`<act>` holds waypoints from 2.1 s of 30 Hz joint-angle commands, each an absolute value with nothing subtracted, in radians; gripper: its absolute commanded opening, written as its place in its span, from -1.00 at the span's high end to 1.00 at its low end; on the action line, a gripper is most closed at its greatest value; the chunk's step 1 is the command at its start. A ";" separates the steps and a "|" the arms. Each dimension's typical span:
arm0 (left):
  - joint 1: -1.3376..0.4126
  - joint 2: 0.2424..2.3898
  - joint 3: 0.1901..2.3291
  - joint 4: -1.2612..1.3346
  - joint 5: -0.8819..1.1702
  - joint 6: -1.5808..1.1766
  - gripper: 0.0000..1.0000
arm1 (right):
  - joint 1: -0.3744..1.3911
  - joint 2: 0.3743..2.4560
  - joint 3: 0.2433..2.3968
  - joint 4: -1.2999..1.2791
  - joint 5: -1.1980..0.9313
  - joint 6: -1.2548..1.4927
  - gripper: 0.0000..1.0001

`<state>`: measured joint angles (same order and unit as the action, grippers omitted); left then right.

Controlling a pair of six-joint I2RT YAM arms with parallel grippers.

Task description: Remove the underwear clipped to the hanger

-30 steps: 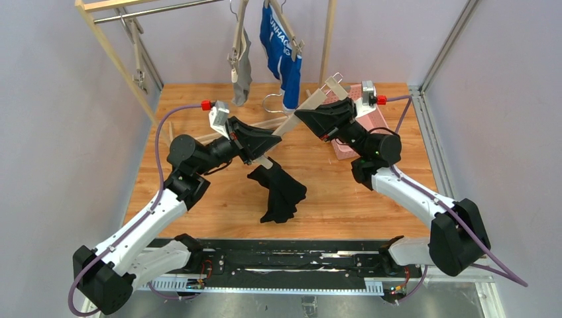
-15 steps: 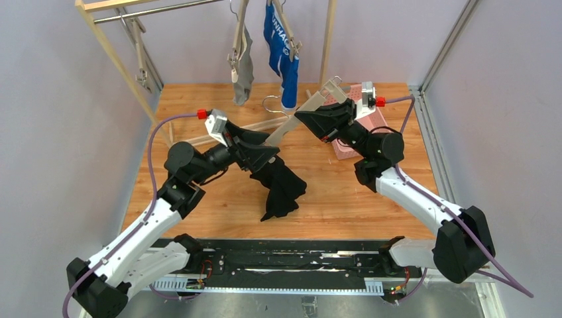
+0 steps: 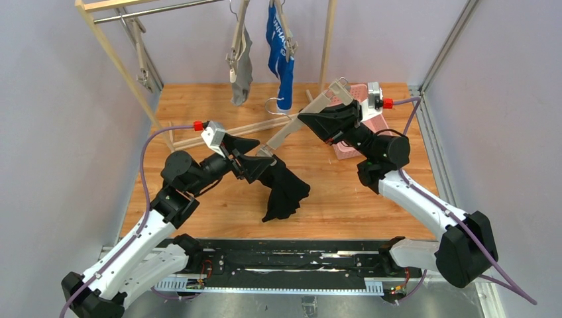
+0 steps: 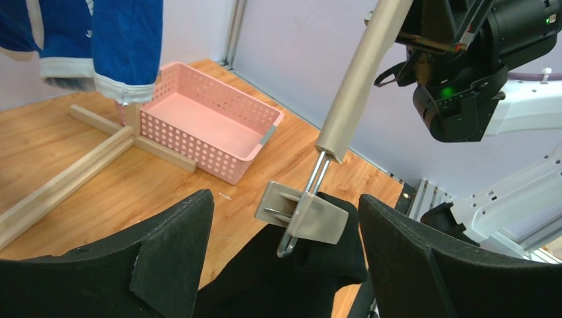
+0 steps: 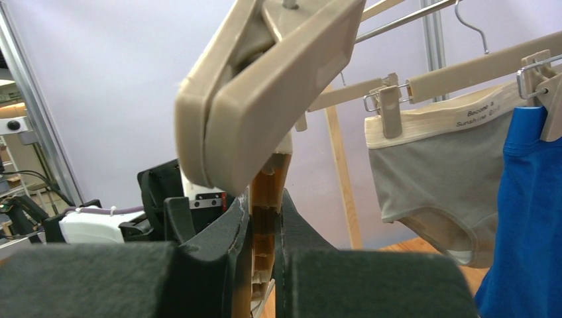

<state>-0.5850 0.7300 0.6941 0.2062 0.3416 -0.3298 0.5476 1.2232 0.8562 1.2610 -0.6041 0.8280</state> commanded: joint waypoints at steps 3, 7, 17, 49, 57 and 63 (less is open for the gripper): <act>-0.592 0.763 0.672 0.325 0.393 -0.377 -0.68 | 0.550 1.190 0.883 1.344 -0.639 0.871 0.99; -0.592 0.792 0.672 0.391 0.462 -0.391 -0.08 | 0.551 1.170 0.874 1.301 -0.644 0.846 0.99; -0.592 0.794 0.699 0.378 0.502 -0.400 0.10 | 0.552 1.157 0.865 1.245 -0.646 0.823 0.99; -0.592 0.824 0.734 0.448 0.585 -0.361 1.00 | 0.608 1.215 0.907 1.239 -0.673 0.825 0.99; -0.592 0.775 0.802 0.305 0.507 -0.360 1.00 | 0.608 1.194 0.887 1.178 -0.657 0.789 0.44; -0.592 0.728 0.868 0.130 0.447 -0.301 1.00 | 0.608 1.149 0.853 1.096 -0.608 0.709 -0.57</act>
<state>-0.5922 0.7788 0.7971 0.2249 0.5217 -0.3557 0.6060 1.1988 0.8730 1.1263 -0.6479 0.7807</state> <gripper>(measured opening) 0.097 0.725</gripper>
